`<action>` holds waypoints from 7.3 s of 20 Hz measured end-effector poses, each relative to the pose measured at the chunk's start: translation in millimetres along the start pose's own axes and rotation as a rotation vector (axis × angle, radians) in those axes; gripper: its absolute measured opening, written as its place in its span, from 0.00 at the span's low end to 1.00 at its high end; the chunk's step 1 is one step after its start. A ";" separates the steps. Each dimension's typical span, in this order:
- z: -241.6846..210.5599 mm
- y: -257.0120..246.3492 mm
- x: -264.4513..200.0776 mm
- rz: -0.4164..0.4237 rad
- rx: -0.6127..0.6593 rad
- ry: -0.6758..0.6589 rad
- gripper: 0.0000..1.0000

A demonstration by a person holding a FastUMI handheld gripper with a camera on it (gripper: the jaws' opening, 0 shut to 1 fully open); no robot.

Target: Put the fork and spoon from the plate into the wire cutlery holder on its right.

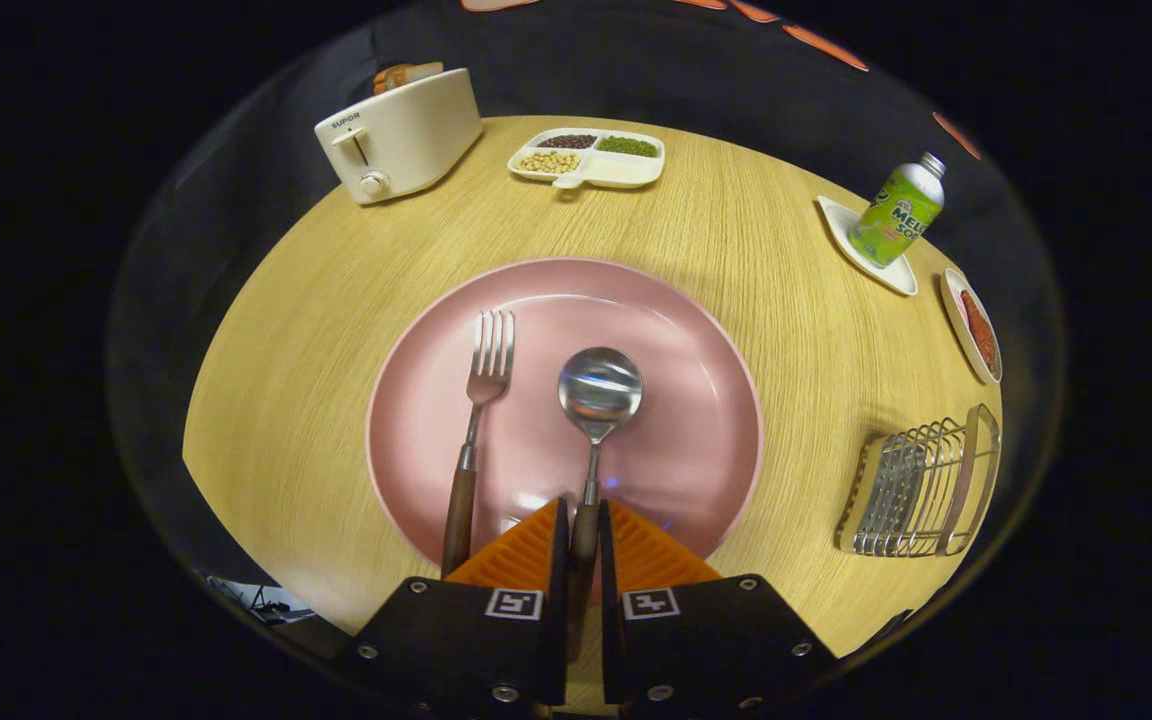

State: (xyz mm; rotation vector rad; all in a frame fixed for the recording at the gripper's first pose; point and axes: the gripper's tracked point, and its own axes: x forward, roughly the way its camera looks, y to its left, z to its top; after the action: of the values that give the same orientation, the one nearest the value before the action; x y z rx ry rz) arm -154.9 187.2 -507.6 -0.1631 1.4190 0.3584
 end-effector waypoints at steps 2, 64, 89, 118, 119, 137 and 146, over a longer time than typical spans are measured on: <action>0.3 -0.9 -0.5 -0.009 0.031 0.005 0.11; -17.2 -225.0 -104.1 -0.102 0.158 0.227 0.10; 132.0 -145.8 -181.2 -0.067 0.187 -0.581 0.78; 78.9 19.1 -65.5 0.039 -0.018 -0.425 0.84; 74.2 21.7 -59.7 0.041 -0.028 -0.405 0.84; 23.2 50.4 1.3 0.049 -0.041 -0.200 0.38; 24.7 45.6 -4.3 0.080 0.010 -0.219 0.06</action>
State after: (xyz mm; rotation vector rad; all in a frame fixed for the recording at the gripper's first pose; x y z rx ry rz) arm -147.7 237.2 -495.0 -0.0568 1.2129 0.4215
